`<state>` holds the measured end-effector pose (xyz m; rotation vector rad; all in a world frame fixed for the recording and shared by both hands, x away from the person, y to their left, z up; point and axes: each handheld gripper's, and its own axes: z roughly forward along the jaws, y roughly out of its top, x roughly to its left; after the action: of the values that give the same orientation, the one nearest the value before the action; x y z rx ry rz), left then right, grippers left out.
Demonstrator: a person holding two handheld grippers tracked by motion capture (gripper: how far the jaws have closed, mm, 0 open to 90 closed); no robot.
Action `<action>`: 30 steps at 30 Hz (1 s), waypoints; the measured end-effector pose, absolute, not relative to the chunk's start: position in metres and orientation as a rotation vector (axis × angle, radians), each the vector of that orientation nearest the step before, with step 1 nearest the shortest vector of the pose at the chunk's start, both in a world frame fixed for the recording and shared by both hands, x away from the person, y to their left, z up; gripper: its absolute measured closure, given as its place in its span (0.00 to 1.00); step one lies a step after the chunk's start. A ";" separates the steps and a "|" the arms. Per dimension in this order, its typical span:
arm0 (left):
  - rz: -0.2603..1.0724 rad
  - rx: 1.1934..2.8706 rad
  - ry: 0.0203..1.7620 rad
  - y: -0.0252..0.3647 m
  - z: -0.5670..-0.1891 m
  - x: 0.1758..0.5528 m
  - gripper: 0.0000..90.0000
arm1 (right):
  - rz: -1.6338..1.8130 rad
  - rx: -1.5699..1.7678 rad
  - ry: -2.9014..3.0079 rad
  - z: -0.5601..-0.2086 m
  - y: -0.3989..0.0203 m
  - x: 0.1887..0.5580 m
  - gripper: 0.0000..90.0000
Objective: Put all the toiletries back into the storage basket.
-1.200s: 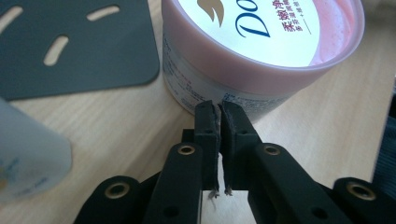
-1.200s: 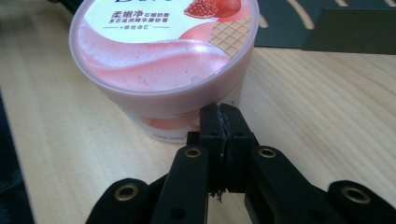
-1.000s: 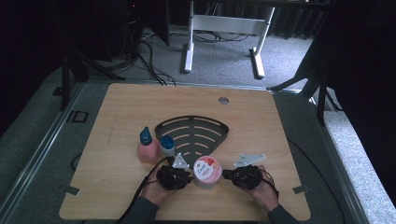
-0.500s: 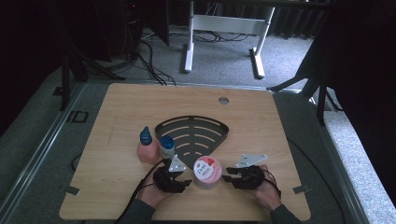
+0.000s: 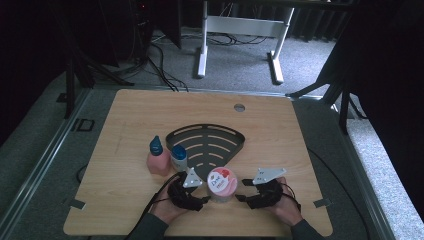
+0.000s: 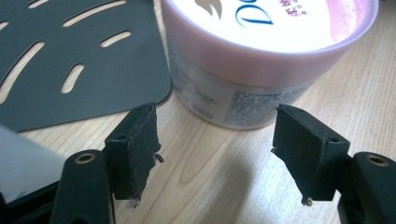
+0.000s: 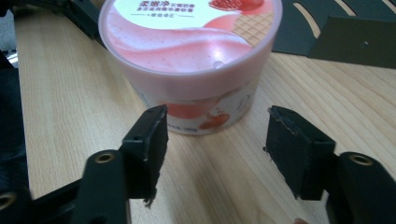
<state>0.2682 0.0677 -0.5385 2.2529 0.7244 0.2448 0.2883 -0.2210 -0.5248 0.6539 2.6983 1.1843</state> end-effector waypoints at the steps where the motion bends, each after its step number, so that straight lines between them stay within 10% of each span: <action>1: 0.246 2.250 0.717 0.067 -0.539 0.268 0.35 | 1.184 0.654 2.698 -0.525 -0.221 0.288 0.41; 30: 0.243 2.200 0.568 0.051 -0.538 0.274 0.18 | 1.231 0.396 2.719 -0.532 -0.201 0.300 0.20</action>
<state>0.2743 0.0510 -0.5381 2.1997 0.5678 0.2431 0.2998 -0.2006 -0.5321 0.3958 2.7194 1.2310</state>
